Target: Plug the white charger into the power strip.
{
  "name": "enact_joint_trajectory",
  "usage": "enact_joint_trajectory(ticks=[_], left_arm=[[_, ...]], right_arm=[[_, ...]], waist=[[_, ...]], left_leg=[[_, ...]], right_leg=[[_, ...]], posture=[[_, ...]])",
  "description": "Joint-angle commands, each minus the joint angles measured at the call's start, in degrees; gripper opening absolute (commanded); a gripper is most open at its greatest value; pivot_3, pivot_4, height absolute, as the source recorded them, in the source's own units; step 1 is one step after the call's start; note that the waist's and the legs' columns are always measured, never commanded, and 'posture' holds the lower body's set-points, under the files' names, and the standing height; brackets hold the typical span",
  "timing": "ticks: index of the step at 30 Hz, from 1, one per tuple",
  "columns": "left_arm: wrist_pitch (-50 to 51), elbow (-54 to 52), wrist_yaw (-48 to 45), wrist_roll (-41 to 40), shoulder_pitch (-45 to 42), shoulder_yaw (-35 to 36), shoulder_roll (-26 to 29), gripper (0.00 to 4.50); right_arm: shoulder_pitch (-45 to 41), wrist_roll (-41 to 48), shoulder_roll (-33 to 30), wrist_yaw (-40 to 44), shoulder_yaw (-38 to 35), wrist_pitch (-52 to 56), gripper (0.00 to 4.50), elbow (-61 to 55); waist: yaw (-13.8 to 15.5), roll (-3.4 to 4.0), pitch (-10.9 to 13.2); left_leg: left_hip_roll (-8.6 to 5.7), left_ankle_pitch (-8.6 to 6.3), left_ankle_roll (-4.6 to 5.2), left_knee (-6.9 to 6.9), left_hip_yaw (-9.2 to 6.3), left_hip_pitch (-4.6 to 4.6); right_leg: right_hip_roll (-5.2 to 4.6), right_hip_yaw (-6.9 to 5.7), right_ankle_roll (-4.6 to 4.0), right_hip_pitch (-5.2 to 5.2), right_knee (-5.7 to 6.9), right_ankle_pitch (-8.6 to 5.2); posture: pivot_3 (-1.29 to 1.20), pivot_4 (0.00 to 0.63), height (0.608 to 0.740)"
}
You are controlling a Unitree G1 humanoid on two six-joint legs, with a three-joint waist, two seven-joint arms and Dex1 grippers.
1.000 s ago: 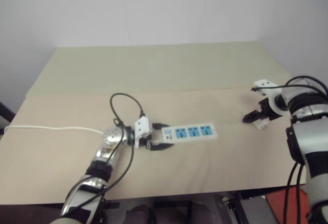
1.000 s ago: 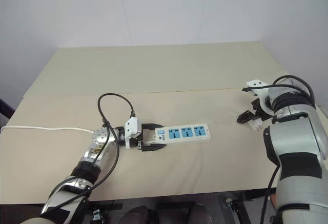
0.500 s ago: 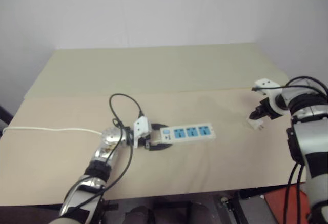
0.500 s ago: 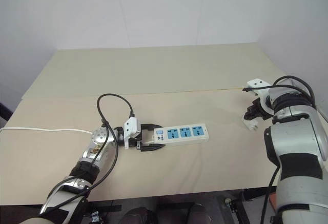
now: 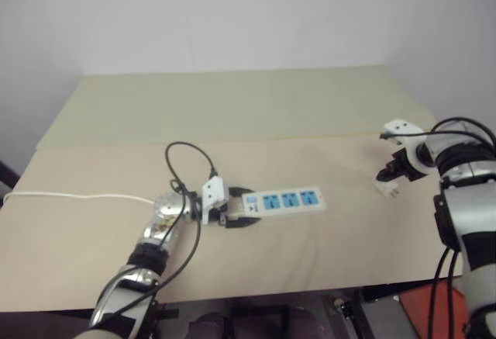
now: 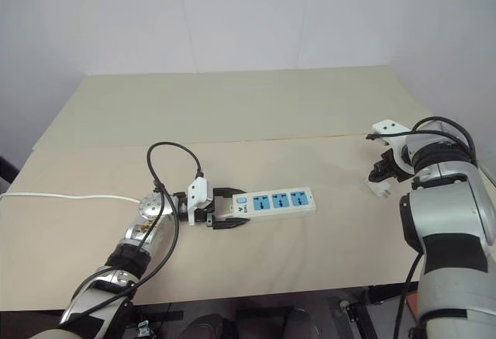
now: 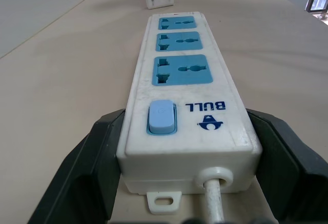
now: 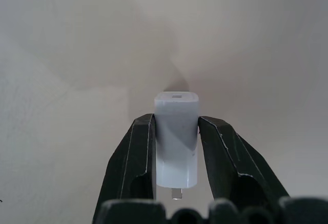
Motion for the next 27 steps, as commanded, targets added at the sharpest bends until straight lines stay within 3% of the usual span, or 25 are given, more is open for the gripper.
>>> enact_joint_trajectory(ticks=[1,8,16,27], left_arm=[[1.3,-0.2,-0.7,1.8,1.9,-2.3,1.2,3.26],[2.1,-1.1,-0.8,1.6,2.4,-2.5,2.2,3.26],[2.9,-2.0,-0.3,1.2,2.8,-2.8,2.7,3.26],[3.3,-2.5,-0.1,1.0,3.5,-2.7,3.3,3.26]], right_arm=[[2.7,0.3,0.2,-0.3,-1.1,-0.1,1.12,1.2],[3.7,-0.2,0.0,0.3,-1.0,-2.4,1.12,0.7],[3.7,-0.4,-0.3,-0.4,-1.3,-2.7,3.67,0.9],[2.1,0.0,0.4,-1.9,-2.2,-2.5,3.67,1.0]], waist=[[-0.1,-0.13,-0.2],[-0.4,-0.24,-0.4],[-0.6,-0.12,-0.4],[-0.7,-0.11,-0.4]], left_leg=[[0.01,0.0,0.0,0.0,0.0,0.0],[0.04,0.0,-0.01,-0.01,-0.01,0.01],[0.01,0.0,-0.01,-0.07,0.08,-0.05],[0.02,0.02,-0.04,-0.09,0.09,-0.04]], right_leg=[[0.0,0.0,0.0,0.0,0.0,0.0],[0.01,0.0,-0.03,-0.02,0.0,0.0],[-0.01,0.08,-0.04,-0.14,0.0,0.0],[-0.01,0.08,-0.06,-0.17,0.01,0.0]], posture=[[0.0,0.15,0.74],[0.0,0.15,0.74],[0.0,0.15,0.74],[0.0,0.15,0.74]])
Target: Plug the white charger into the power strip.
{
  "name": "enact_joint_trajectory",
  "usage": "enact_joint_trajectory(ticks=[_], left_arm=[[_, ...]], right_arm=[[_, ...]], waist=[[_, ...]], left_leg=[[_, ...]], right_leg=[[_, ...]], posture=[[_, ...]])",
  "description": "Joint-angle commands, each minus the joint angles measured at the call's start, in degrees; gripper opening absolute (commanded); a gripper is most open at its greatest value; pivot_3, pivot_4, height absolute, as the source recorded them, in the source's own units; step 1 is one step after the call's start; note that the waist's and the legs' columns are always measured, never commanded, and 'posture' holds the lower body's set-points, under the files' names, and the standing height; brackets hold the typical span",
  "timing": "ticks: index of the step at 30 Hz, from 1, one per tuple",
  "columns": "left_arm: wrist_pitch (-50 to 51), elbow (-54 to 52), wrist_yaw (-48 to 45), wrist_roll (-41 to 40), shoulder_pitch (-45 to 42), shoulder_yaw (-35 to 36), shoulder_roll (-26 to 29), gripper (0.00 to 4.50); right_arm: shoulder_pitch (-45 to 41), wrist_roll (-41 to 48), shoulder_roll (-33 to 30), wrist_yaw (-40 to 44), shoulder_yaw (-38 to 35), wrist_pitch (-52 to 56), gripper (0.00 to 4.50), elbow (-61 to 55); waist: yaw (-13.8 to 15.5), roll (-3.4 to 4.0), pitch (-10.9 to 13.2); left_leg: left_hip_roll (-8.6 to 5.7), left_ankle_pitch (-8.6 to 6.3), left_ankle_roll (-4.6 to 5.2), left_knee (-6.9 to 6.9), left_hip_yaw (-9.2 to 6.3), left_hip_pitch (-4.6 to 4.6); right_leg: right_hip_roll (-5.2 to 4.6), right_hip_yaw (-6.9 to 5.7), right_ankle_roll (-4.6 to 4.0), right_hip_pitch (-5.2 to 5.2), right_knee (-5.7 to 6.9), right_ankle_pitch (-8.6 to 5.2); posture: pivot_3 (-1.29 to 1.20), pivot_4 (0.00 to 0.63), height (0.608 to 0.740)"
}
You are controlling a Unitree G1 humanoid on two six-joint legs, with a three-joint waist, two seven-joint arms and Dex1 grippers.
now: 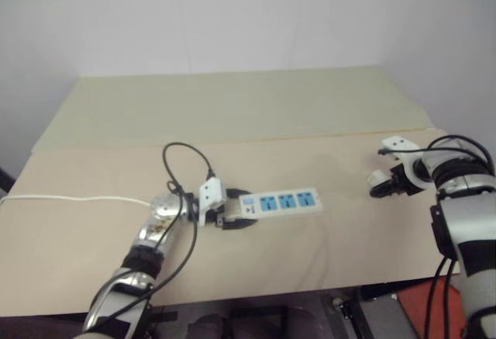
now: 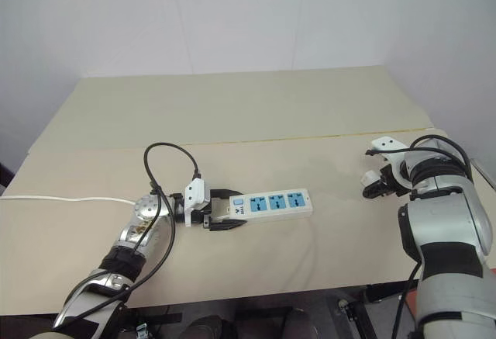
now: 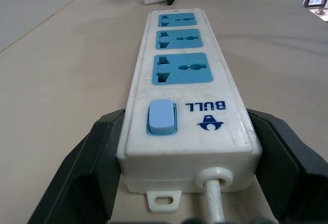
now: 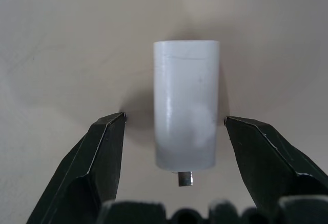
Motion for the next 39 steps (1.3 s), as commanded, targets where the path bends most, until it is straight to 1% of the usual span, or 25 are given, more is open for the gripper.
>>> enact_joint_trajectory(ticks=[1,13,23,29,32,37,38,39], left_arm=[[1.0,0.9,-0.7,1.8,1.8,-1.8,1.2,3.26],[1.1,0.7,-0.2,1.6,2.0,-1.9,0.9,3.26],[1.7,-0.7,0.1,1.5,3.0,-1.8,1.7,3.26],[2.4,-2.1,0.5,1.3,4.0,-1.7,2.4,3.26],[2.6,-2.7,0.7,1.2,4.5,-1.8,2.5,3.26],[3.2,-3.3,1.1,1.2,4.6,-1.9,2.4,3.26],[3.2,-3.1,1.2,1.2,4.5,-1.9,2.4,3.26],[3.2,-3.0,1.2,1.2,4.5,-1.9,2.4,3.26]], right_arm=[[-2.0,0.0,0.0,-0.8,-0.8,0.0,3.67,-0.2],[-4.6,0.0,1.0,-1.8,-0.9,-0.8,3.67,0.1],[-4.5,0.8,3.1,-5.3,-2.7,-1.7,3.67,0.4],[-3.9,0.2,3.5,-5.3,-2.4,-1.9,3.67,0.7],[-3.9,0.2,3.5,-5.5,-2.6,-2.1,3.04,0.7],[-3.7,0.4,3.5,-5.5,-2.7,-2.4,1.32,0.7],[-3.7,0.4,3.5,-5.5,-2.7,-2.5,1.13,0.7],[-3.7,0.4,3.5,-5.5,-2.7,-2.6,1.13,0.7]], waist=[[0.0,0.0,0.0],[0.0,0.04,0.0],[0.0,0.05,0.0],[-0.1,0.05,0.0],[-0.1,0.05,0.0],[-0.1,0.06,0.0],[-0.1,0.06,0.0],[-0.1,0.06,0.0]], left_leg=[[0.0,0.0,0.0,0.0,0.0,0.0],[0.0,0.0,0.0,-0.03,0.01,-0.01],[0.0,0.0,0.0,-0.07,0.02,-0.01],[0.02,0.01,-0.01,-0.08,0.03,-0.01],[0.04,0.01,-0.02,-0.08,0.03,-0.01],[0.05,0.02,-0.03,-0.08,0.03,0.0],[0.05,0.02,-0.03,-0.08,0.03,0.0],[0.05,0.02,-0.03,-0.09,0.03,0.0]], right_leg=[[0.0,0.0,0.0,-0.01,0.0,0.0],[0.0,0.01,0.0,-0.03,0.0,0.0],[0.02,0.01,0.0,-0.04,0.0,0.0],[0.07,0.01,0.0,-0.04,0.01,0.0],[0.1,0.01,-0.01,-0.04,0.0,-0.01],[0.12,0.02,-0.02,-0.04,0.01,-0.01],[0.12,0.02,-0.02,-0.04,0.01,-0.01],[0.12,0.02,-0.02,-0.04,0.0,-0.01]], posture=[[0.0,0.15,0.74],[0.0,0.15,0.74],[0.0,0.15,0.74],[0.0,0.15,0.74],[0.0,0.15,0.74],[0.0,0.15,0.74],[0.0,0.15,0.74],[0.0,0.15,0.74]])
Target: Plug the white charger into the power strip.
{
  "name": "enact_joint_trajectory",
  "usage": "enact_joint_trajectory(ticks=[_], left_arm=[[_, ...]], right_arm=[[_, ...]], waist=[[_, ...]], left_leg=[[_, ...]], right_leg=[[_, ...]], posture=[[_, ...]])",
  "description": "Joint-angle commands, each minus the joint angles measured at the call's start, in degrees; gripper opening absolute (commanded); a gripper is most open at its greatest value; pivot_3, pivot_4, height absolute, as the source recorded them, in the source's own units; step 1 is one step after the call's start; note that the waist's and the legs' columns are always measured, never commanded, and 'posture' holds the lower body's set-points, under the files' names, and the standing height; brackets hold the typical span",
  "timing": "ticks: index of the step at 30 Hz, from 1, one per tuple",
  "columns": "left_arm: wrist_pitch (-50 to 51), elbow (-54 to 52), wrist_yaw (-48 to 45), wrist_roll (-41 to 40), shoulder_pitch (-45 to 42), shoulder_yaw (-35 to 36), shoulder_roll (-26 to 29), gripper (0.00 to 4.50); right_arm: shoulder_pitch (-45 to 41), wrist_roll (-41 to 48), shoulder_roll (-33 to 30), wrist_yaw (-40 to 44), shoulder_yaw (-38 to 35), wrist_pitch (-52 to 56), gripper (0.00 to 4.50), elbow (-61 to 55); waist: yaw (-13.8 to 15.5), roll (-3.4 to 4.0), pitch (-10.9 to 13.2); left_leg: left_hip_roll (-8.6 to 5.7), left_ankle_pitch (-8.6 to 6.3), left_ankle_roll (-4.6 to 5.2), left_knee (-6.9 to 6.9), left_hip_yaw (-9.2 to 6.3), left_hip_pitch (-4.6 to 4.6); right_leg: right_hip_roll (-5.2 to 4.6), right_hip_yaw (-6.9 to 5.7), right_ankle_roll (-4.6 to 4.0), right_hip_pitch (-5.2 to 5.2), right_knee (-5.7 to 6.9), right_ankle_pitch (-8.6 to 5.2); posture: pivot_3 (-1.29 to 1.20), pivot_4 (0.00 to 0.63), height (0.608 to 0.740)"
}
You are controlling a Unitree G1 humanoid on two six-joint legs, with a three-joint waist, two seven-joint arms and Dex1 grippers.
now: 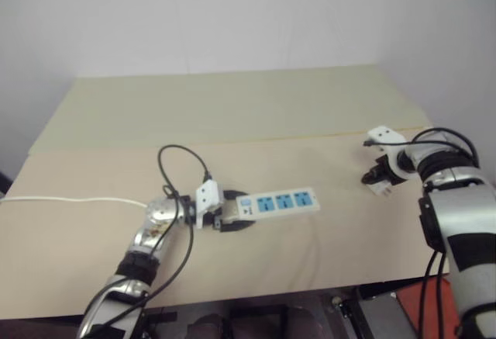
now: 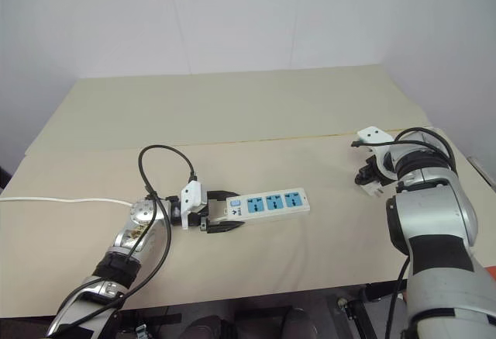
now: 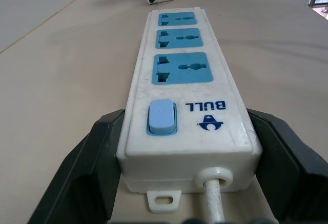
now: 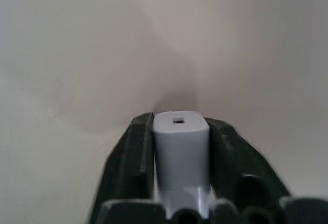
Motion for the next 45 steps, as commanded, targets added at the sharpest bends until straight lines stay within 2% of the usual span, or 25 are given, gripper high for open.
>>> enact_joint_trajectory(ticks=[1,7,11,15,19,26,30,38,45], left_arm=[[1.4,1.7,-0.6,1.7,1.6,-1.8,1.1,3.26],[1.5,2.2,-1.3,1.7,0.9,-2.0,1.1,3.26],[1.3,3.8,-2.6,1.9,-0.9,-2.1,1.6,3.26],[0.5,6.4,-3.6,2.0,-3.4,-1.9,1.7,3.26],[0.1,8.0,-5.1,1.9,-5.4,-1.9,1.7,3.26],[0.8,9.5,-7.5,1.7,-8.4,-2.6,1.8,3.26],[1.6,8.5,-8.6,1.4,-8.6,-2.9,1.8,3.26],[3.8,5.3,-9.4,1.2,-7.7,-3.6,1.7,3.26],[6.8,0.8,-7.7,1.0,-5.2,-3.7,2.0,3.26]], right_arm=[[-0.8,0.0,-0.4,-0.3,-0.7,-0.7,1.13,-0.5],[-1.6,1.0,-1.8,1.2,-1.7,-1.2,1.13,-1.3],[-2.5,6.3,-2.8,1.6,-7.2,-5.1,1.13,-4.6],[-2.4,10.9,-3.6,5.6,-11.0,-4.1,1.13,-10.0],[2.6,17.4,-3.7,7.8,-15.7,0.8,1.13,-22.3],[23.5,32.5,0.2,4.2,-26.6,9.8,1.13,-59.7],[30.8,39.4,2.6,2.8,-29.5,10.6,1.13,-70.6],[38.8,48.0,7.4,2.5,-29.4,4.9,1.13,-80.5],[40.6,50.1,9.4,6.2,-24.5,-1.5,1.13,-82.2]], waist=[[0.0,0.0,0.0],[0.0,0.0,0.0],[0.0,0.01,0.0],[0.0,0.04,0.0],[0.2,0.04,0.0],[0.8,0.03,0.0],[0.8,0.02,0.0],[1.7,0.0,0.1],[2.0,-0.01,0.1]], left_leg=[[0.0,0.0,0.0,0.0,0.0,0.0],[0.0,0.0,0.0,0.0,0.01,0.0],[-0.01,0.0,0.0,0.0,0.01,0.0],[0.01,0.01,-0.01,0.0,0.01,0.01],[0.02,0.01,-0.01,0.01,-0.01,-0.01],[0.04,0.01,-0.01,0.02,-0.07,-0.14],[0.02,0.01,-0.01,0.04,-0.04,-0.15],[0.02,0.01,0.0,0.04,-0.06,-0.1],[-0.01,0.0,0.02,0.05,-0.06,-0.1]], right_leg=[[0.0,0.0,0.0,0.0,0.0,0.0],[0.0,0.0,0.0,0.0,0.0,0.0],[0.0,0.0,0.0,0.01,0.0,0.0],[0.03,0.01,0.0,0.0,0.0,0.0],[0.04,0.01,-0.01,0.01,-0.01,0.01],[0.05,-0.07,-0.02,-0.07,-0.01,0.01],[0.04,-0.03,-0.01,-0.1,0.0,0.02],[0.07,-0.03,-0.02,-0.06,-0.01,0.02],[0.08,-0.04,-0.01,-0.03,-0.02,0.01]], posture=[[0.0,0.15,0.74],[0.0,0.15,0.74],[0.0,0.15,0.74],[0.0,0.15,0.74],[0.0,0.15,0.74],[0.0,0.15,0.74],[0.0,0.15,0.74],[0.0,0.15,0.74],[0.0,0.15,0.74]])
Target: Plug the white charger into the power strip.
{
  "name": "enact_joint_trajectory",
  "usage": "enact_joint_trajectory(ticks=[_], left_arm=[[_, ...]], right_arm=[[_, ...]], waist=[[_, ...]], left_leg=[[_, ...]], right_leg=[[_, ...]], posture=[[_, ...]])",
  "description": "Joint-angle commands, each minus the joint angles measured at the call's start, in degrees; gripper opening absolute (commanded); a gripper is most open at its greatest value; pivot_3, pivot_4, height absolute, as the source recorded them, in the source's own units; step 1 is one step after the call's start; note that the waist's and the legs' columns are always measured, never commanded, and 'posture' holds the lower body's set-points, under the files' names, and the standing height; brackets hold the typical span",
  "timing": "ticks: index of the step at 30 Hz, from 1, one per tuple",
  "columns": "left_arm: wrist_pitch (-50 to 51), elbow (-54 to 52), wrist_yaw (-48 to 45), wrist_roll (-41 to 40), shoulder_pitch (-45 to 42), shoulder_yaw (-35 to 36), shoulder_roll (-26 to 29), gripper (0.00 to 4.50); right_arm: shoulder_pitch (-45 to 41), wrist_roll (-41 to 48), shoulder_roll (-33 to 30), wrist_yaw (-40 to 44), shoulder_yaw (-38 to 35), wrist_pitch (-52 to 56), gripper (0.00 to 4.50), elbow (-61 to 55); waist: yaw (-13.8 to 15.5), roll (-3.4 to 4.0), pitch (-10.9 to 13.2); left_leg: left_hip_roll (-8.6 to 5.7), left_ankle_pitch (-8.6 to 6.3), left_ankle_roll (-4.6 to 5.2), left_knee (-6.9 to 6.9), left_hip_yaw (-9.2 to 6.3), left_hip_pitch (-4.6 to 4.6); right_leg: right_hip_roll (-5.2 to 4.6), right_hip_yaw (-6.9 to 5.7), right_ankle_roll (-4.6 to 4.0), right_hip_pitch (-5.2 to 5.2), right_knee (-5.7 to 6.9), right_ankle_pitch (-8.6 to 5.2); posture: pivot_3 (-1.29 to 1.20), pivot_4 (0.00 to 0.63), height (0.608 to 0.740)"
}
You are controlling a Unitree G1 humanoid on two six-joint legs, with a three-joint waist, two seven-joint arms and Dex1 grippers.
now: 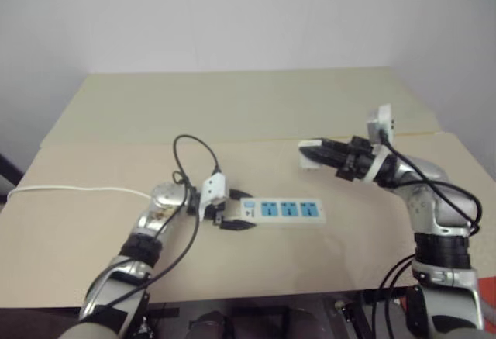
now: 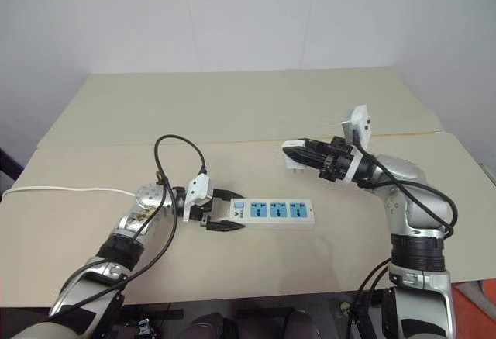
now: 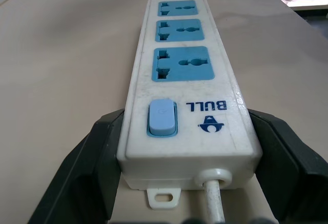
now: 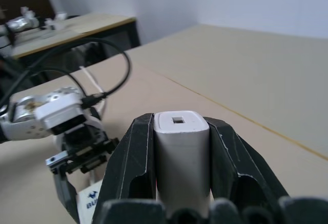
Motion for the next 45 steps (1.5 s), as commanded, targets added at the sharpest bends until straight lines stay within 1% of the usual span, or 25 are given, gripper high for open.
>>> enact_joint_trajectory(ticks=[1,8,14,18,23,35,45], left_arm=[[2.0,-2.9,0.2,0.9,1.8,-1.2,0.8,3.26],[4.4,-7.7,3.5,1.1,4.8,-0.9,1.5,3.26],[5.8,-11.2,5.9,1.5,8.0,-1.1,2.3,3.26],[6.6,-12.5,6.9,1.4,9.4,-1.1,2.8,3.26],[7.1,-13.4,7.2,1.2,10.0,-0.9,3.5,3.26],[8.6,-15.6,8.2,0.5,11.5,-0.7,4.4,3.26],[9.2,-16.9,8.6,0.1,12.2,-0.7,5.2,3.26]], right_arm=[[0.2,2.2,0.7,2.1,1.8,-3.8,1.13,-2.2],[1.1,1.7,2.5,6.0,6.6,-9.4,1.13,0.6],[1.2,0.7,5.0,7.7,9.7,-14.3,1.13,4.2],[1.8,-2.4,7.6,8.4,13.0,-19.8,1.13,9.3],[1.1,-5.1,9.1,8.9,15.0,-24.6,1.13,15.0],[1.6,-7.0,11.2,10.1,18.2,-28.1,1.13,18.9],[0.3,-8.2,12.6,11.1,18.5,-30.5,1.13,22.8]], waist=[[0.0,0.0,0.0],[0.0,0.0,0.0],[-0.1,0.0,0.0],[-0.1,0.0,0.0],[-0.3,0.0,0.0],[-0.6,0.0,0.0],[-1.4,0.0,0.0]], left_leg=[[0.01,0.0,0.0,0.0,0.0,0.01],[0.0,0.0,0.0,0.0,-0.01,0.01],[0.01,0.0,0.0,0.0,0.0,0.06],[0.01,0.0,0.0,0.0,0.0,0.11],[0.0,0.01,-0.01,0.0,0.01,0.12],[0.04,0.03,-0.07,-0.01,0.03,0.2],[0.08,0.05,-0.12,-0.05,0.04,0.3]], right_leg=[[0.01,0.0,0.0,0.01,0.0,0.0],[0.02,0.0,0.0,0.01,0.0,0.0],[0.03,0.0,-0.01,0.04,0.01,0.0],[0.04,0.01,-0.01,0.07,0.01,-0.01],[0.06,0.01,-0.01,0.07,0.01,-0.01],[0.16,0.04,-0.06,0.1,0.02,-0.03],[0.21,0.07,-0.14,0.13,0.04,-0.06]], posture=[[0.0,0.15,0.74],[0.0,0.15,0.74],[0.0,0.15,0.74],[0.0,0.15,0.74],[0.0,0.15,0.74],[0.0,0.15,0.74],[0.0,0.15,0.74]])
